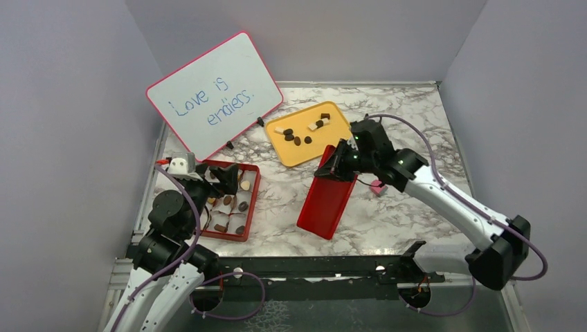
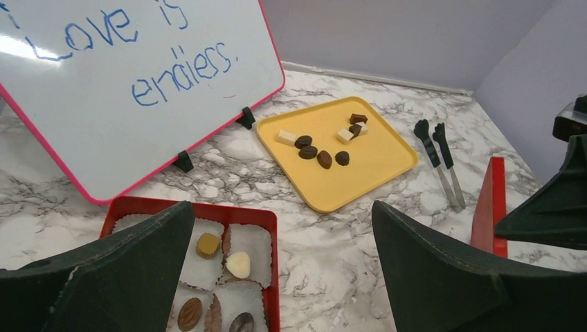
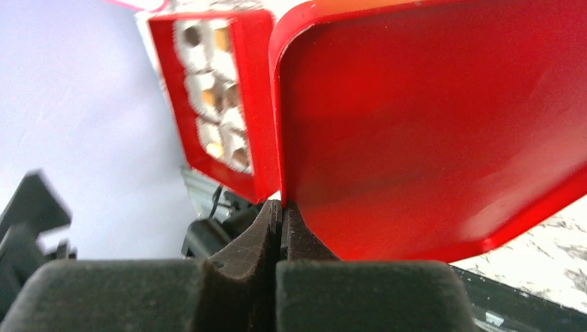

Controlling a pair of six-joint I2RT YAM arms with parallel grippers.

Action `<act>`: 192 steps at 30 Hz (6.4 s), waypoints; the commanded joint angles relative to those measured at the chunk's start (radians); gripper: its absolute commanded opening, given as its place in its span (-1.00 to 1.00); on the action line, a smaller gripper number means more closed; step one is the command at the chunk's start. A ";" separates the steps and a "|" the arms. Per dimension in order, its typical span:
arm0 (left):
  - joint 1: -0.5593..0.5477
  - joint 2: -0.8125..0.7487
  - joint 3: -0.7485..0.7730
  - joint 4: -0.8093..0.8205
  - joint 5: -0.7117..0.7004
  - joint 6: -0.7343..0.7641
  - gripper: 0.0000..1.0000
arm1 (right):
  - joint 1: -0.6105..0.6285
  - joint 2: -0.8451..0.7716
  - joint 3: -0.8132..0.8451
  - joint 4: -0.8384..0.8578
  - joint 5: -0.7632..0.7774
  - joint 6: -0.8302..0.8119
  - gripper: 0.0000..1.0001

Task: Pack the chocolate

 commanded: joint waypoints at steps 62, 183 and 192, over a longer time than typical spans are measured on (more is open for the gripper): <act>-0.012 0.839 0.478 -0.193 1.546 1.578 0.43 | 0.014 0.001 0.037 0.140 -0.914 -0.719 -0.98; -0.013 0.147 0.181 0.161 -0.382 -0.185 0.82 | 0.037 0.211 -0.577 1.872 0.016 0.490 -0.76; -0.013 0.280 0.338 0.017 -0.391 0.113 0.98 | 0.037 0.460 -0.366 1.809 -0.256 0.418 -0.77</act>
